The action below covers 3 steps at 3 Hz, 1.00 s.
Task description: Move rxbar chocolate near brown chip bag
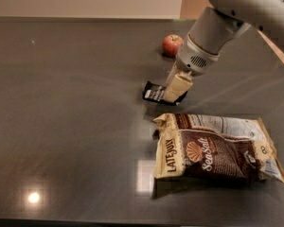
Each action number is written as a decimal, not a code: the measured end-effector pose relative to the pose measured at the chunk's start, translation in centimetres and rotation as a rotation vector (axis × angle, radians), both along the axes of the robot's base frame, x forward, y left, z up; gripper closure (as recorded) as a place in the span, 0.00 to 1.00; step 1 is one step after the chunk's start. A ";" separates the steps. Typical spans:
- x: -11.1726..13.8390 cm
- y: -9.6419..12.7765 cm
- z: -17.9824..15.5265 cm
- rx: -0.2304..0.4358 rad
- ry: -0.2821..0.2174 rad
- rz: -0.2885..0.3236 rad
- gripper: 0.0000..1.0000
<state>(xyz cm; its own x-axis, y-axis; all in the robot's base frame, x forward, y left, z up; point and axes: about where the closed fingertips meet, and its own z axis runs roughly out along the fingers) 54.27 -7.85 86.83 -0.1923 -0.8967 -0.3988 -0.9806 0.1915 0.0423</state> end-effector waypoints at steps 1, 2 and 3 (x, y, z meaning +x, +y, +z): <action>-1.9 -2.1 0.3 -0.005 -0.002 -0.070 0.82; -2.5 -3.8 0.8 -0.005 -0.006 -0.142 0.59; -2.3 -4.9 1.2 -0.037 -0.001 -0.212 0.35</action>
Offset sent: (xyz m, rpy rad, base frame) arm -0.0320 -0.0608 0.0129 -0.0050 -0.0071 -0.2342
